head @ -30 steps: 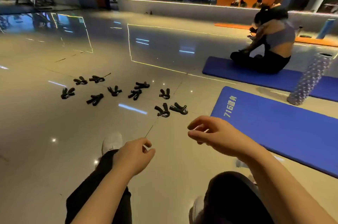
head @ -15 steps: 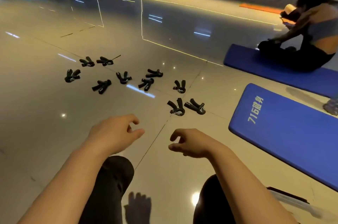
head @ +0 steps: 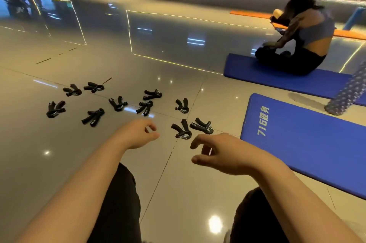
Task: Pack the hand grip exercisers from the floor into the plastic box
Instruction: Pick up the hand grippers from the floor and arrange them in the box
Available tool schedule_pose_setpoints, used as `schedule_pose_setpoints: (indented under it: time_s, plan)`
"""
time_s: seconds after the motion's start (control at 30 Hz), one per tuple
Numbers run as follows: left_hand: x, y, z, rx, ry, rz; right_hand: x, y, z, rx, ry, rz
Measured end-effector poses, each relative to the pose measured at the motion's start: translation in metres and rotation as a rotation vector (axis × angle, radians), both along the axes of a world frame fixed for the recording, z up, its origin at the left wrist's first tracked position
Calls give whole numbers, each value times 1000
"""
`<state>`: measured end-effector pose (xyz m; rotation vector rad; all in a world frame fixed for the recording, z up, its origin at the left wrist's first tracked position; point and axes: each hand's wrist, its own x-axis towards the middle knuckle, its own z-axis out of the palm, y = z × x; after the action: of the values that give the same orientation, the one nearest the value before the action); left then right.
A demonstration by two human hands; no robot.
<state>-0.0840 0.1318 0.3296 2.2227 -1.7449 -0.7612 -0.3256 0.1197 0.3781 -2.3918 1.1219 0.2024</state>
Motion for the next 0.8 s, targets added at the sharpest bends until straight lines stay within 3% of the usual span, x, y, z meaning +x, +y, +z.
schedule_pose_setpoints:
  time_s: [0.17, 0.27, 0.4, 0.5, 0.63, 0.7, 0.73, 0.8]
  plan:
    - [-47, -52, -12, 37, -129, -214, -61, -7, -17, -215, 101, -205]
    - [-74, -76, -28, 198, -206, -369, -77, -40, -34, -244, 113, -337]
    - [-91, -111, -34, 269, -206, -474, -62, -82, -37, -244, -3, -327]
    - [-91, -141, -28, 329, -159, -531, -58, -101, -41, -123, -42, -299]
    - [-67, -187, -31, 294, -423, -552, -29, -126, -37, -140, -328, -460]
    - [-52, -202, -47, 260, -392, -508, -2, -137, -40, -151, -342, -452]
    - [-45, -206, -56, 306, -355, -508, 9, -142, -44, -115, -304, -410]
    - [-31, -215, -74, 603, -278, -540, 22, -160, -53, 21, -124, -331]
